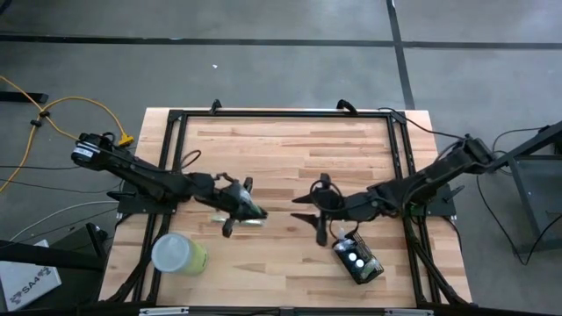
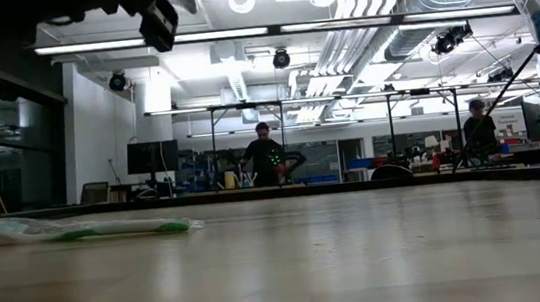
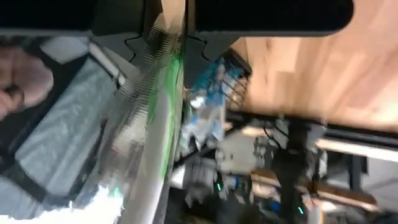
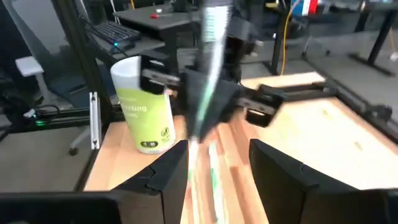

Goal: Pick & Place toothbrushing station
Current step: Put the top green toothbrush into the bottom section of the black wire organizer

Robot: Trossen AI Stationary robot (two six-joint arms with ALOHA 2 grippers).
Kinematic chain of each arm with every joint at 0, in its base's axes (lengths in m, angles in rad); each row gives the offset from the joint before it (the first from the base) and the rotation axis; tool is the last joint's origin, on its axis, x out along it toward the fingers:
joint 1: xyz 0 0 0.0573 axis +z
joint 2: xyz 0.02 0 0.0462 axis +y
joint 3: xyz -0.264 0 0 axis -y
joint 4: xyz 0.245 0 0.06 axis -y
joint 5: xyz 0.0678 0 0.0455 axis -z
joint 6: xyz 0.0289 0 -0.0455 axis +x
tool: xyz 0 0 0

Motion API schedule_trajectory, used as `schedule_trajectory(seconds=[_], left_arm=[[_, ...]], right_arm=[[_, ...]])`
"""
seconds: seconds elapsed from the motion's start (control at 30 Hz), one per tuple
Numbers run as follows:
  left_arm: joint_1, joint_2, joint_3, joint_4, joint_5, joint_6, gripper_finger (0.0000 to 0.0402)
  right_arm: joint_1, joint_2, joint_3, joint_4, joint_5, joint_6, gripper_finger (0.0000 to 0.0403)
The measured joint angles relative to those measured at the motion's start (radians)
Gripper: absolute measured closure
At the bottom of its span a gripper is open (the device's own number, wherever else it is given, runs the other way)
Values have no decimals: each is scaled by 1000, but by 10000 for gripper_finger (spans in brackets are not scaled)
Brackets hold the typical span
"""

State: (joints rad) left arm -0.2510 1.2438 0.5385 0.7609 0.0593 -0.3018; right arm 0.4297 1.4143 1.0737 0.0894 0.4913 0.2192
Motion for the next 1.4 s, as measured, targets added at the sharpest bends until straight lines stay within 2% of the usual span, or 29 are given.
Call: schedule_trajectory(seconds=[0.13,0.3,0.47,0.57,0.77,1.0,1.2,1.4], left_arm=[[-44,42,107,-117,53,61,387],[-58,124,234,-211,154,129,387],[-15,231,329,-206,384,152,387],[15,292,376,-191,448,151,387],[65,356,428,-172,480,147,387],[57,376,433,-142,516,144,387],[56,378,434,-160,560,96,387],[37,393,432,-178,576,86,387]], right_arm=[[1,-46,0,-80,-57,68,243],[1,-55,0,-74,-181,91,250],[1,-54,0,-69,-271,92,257],[1,-54,0,-62,-290,91,260],[2,-54,0,-54,-311,63,264],[-13,-53,0,-46,-319,15,266],[-65,-37,0,-55,-450,73,266],[-62,5,0,-37,-472,91,266]])
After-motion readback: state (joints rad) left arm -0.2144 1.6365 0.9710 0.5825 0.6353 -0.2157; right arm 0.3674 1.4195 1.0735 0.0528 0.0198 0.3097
